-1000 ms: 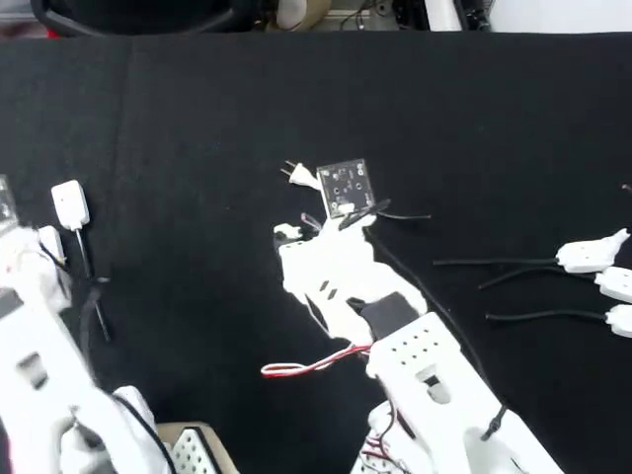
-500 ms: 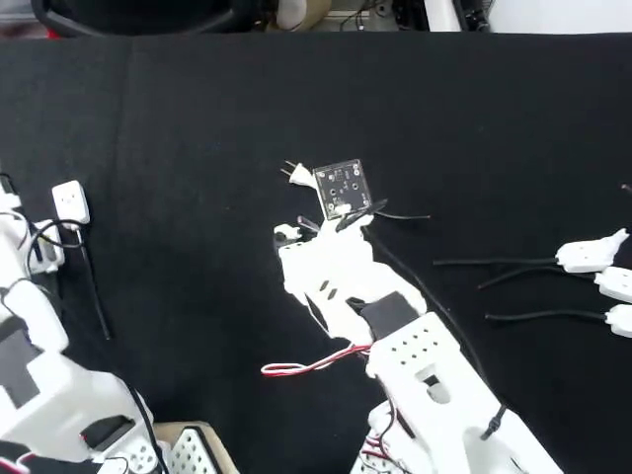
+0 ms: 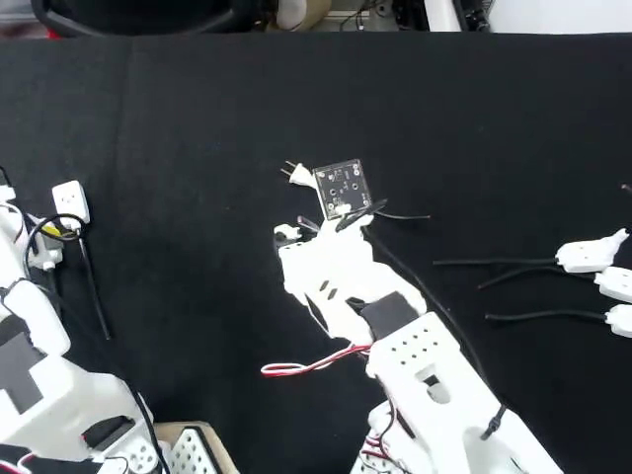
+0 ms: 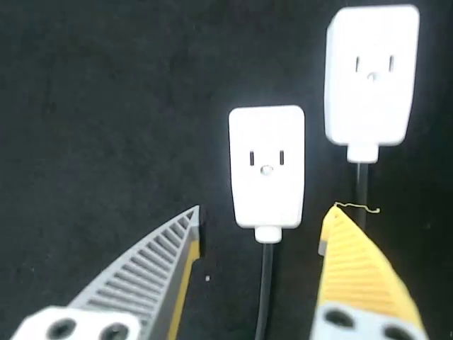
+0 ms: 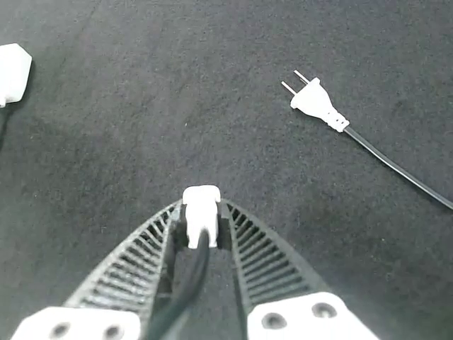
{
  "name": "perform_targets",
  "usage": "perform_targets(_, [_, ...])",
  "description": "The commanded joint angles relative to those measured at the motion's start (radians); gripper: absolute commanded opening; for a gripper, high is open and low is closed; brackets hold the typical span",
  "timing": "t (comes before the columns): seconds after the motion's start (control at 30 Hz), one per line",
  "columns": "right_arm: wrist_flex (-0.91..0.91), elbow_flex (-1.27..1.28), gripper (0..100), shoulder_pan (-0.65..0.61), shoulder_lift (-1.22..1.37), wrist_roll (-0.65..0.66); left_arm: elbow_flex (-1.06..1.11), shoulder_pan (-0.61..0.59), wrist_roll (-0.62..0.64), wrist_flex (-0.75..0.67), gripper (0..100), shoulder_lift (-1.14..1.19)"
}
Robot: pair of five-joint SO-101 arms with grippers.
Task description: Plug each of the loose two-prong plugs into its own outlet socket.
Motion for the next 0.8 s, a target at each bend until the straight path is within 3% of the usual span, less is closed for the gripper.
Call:
perform_targets(0.0, [-0.023,-0.051,1.2,0.014,0.007,0.031,-0.045,0.001,0.017,-0.058,27,-0.025])
perform_targets(0.4, [-0.021,-0.051,1.2,0.014,0.007,0.035,-0.216,0.007,0.038,-0.118,27,0.328])
perform_targets(0.47, [-0.021,-0.051,1.2,0.014,0.007,0.035,-0.225,-0.007,0.061,-0.118,22,0.333])
perform_targets(0.6, [-0.021,-0.051,1.2,0.014,0.007,0.035,-0.208,-0.005,0.069,-0.095,3,0.287])
perform_targets(0.77, [-0.021,-0.051,1.2,0.014,0.007,0.035,-0.137,0.021,0.057,-0.008,3,0.144])
